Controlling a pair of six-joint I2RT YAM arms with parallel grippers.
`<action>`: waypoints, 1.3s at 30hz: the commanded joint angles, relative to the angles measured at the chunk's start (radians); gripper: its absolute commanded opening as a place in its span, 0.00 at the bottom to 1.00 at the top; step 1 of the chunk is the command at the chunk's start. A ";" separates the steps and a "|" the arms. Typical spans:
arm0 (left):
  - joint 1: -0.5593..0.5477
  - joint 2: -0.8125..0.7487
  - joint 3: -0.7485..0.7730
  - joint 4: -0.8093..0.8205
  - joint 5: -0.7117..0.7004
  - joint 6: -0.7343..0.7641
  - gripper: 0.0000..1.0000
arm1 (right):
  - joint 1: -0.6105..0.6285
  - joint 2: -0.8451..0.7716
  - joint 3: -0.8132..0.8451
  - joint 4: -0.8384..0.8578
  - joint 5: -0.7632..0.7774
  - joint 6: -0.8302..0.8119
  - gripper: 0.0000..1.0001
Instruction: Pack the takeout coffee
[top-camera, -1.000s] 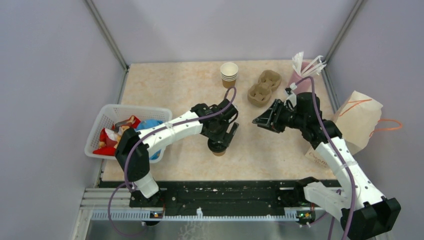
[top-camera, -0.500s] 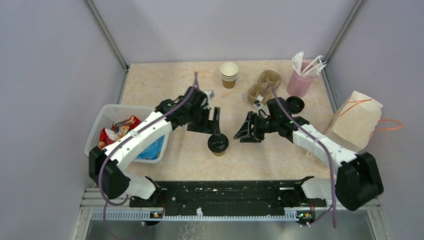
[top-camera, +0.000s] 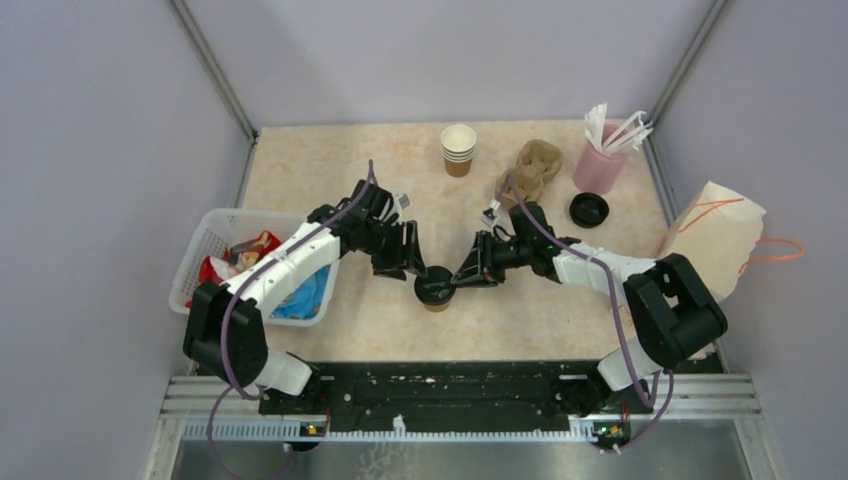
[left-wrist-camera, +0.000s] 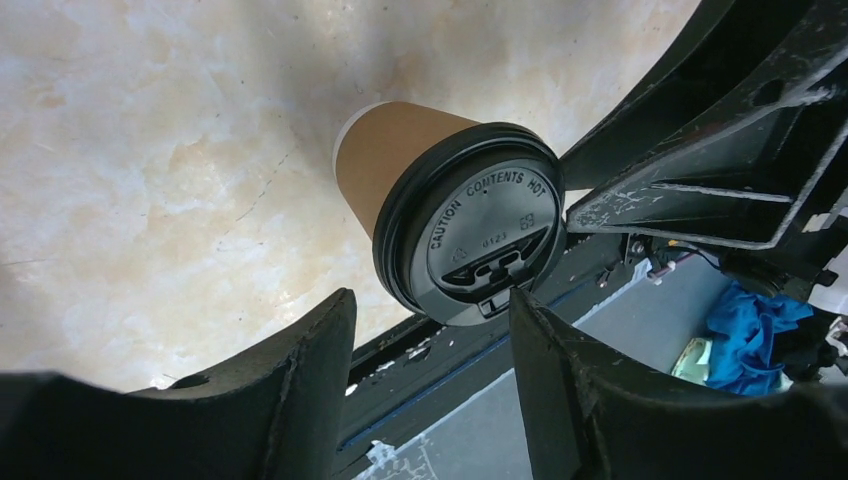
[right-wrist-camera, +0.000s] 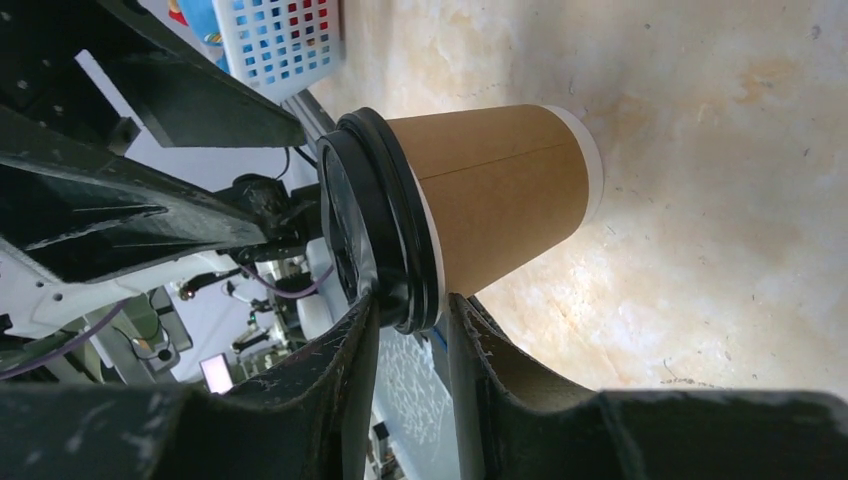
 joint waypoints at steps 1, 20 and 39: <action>0.004 0.024 -0.024 0.068 0.060 0.003 0.61 | 0.012 0.012 -0.014 0.082 -0.016 -0.008 0.31; 0.006 0.044 -0.151 0.147 0.050 0.006 0.39 | 0.012 0.031 -0.081 0.134 0.046 -0.010 0.25; 0.084 -0.167 -0.196 0.112 0.081 -0.069 0.49 | 0.010 -0.060 -0.027 0.057 0.034 0.000 0.36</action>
